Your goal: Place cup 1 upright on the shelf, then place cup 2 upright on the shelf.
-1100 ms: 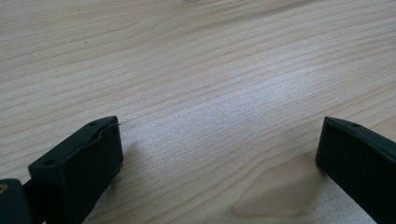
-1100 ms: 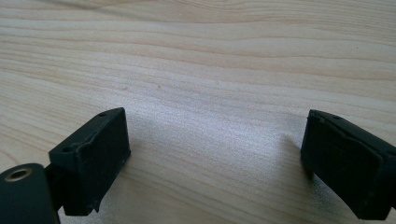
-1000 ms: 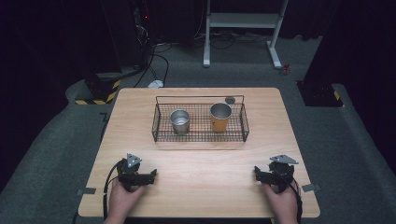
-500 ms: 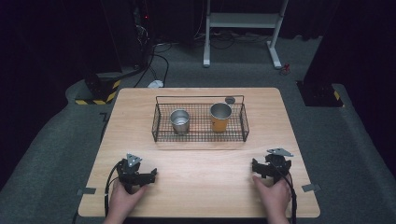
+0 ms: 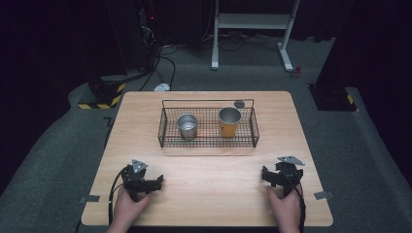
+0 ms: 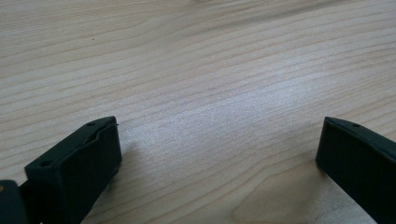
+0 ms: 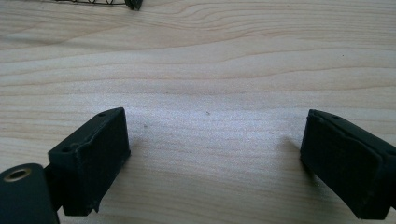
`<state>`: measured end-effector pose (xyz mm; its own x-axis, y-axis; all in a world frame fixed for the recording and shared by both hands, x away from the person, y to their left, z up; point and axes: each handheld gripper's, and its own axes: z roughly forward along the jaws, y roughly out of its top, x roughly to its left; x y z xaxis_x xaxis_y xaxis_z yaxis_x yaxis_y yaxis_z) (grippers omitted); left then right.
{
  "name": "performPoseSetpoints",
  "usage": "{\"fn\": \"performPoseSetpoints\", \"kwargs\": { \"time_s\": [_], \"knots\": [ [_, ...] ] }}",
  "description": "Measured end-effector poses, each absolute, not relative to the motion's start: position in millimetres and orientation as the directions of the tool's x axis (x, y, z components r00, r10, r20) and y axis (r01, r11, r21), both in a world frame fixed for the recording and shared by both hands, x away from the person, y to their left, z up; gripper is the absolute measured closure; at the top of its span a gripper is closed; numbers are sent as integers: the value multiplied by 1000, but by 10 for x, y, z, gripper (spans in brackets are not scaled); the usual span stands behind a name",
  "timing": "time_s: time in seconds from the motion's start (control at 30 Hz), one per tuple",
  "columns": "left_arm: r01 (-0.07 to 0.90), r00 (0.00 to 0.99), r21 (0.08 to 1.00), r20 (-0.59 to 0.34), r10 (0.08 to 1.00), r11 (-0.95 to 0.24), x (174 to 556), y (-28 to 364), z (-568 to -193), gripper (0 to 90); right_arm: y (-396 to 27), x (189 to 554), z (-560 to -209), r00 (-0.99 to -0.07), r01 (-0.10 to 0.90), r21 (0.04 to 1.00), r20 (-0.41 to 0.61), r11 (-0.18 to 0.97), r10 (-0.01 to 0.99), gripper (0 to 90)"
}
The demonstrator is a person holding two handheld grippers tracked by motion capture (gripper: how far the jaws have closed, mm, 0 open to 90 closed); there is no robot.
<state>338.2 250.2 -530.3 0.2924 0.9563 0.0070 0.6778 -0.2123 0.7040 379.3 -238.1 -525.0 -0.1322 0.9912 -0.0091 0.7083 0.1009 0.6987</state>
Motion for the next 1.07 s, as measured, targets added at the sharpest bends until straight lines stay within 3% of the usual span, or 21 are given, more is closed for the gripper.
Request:
{"fn": "performPoseSetpoints", "kwargs": {
  "time_s": [1.07],
  "knots": [
    [683,257,707,4,966,-184,3350,2478,-5305,2,-2383,3793,-5249,-135,708,699,-12,105,991,74]
  ]
}}
